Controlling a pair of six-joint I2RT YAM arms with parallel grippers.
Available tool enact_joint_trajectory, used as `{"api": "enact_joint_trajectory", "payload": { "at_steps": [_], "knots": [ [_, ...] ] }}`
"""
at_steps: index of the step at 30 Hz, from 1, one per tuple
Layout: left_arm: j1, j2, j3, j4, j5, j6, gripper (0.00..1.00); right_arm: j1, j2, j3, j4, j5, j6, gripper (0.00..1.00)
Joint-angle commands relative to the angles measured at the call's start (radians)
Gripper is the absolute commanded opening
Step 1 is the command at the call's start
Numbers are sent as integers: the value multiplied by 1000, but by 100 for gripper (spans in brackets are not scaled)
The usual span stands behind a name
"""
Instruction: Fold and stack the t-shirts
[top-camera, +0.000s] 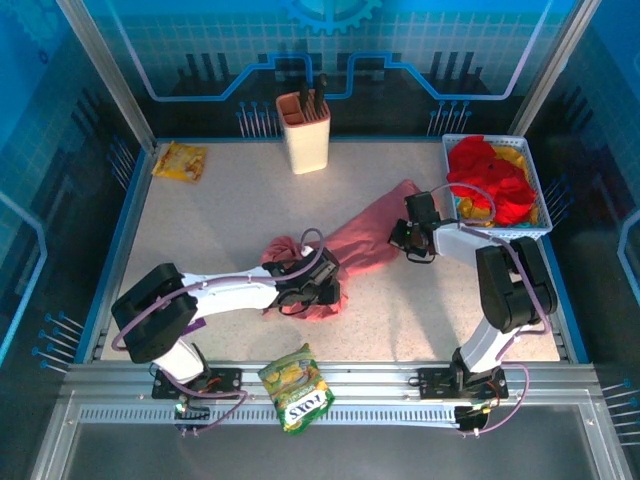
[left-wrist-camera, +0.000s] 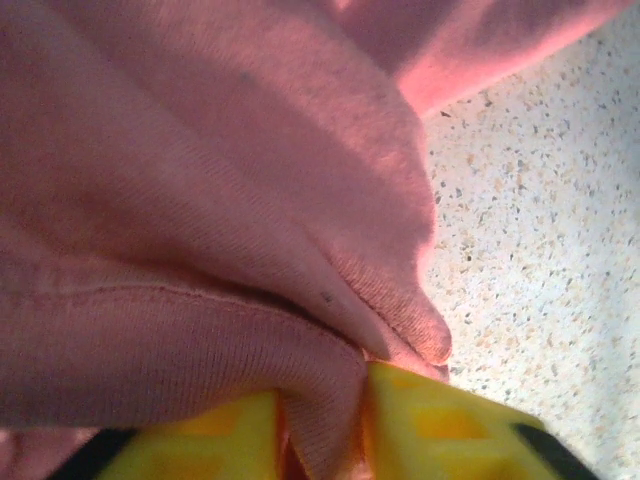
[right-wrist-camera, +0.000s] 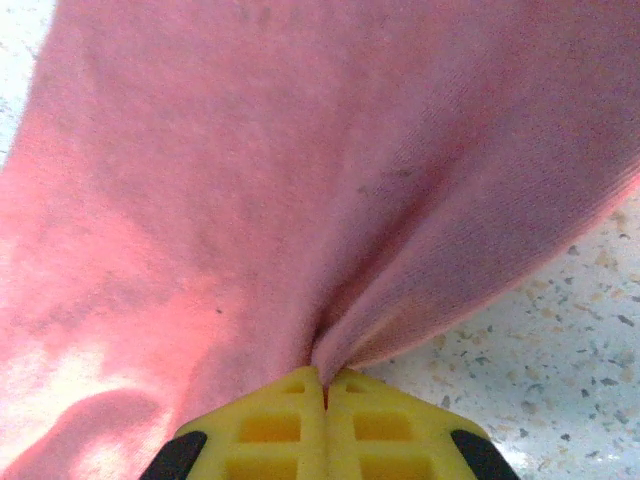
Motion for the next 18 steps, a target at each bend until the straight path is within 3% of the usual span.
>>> {"api": "enact_joint_trajectory", "payload": {
  "at_steps": [1,5,13,18],
  "knots": [
    [15,-10,60,-27,-41,58,16,7,-85,-56,42,10,-7,0],
    [57,-69,106,-141,-49,123,3,6,-196,-146,54,48,8,0],
    [206,-351,91,-325,-17,204,2,30,-515,-246,-65,129,-29,0],
    [255,-460,166,-475,-70,283,1,54,-745,-293,-138,233,-50,0]
  ]
}}
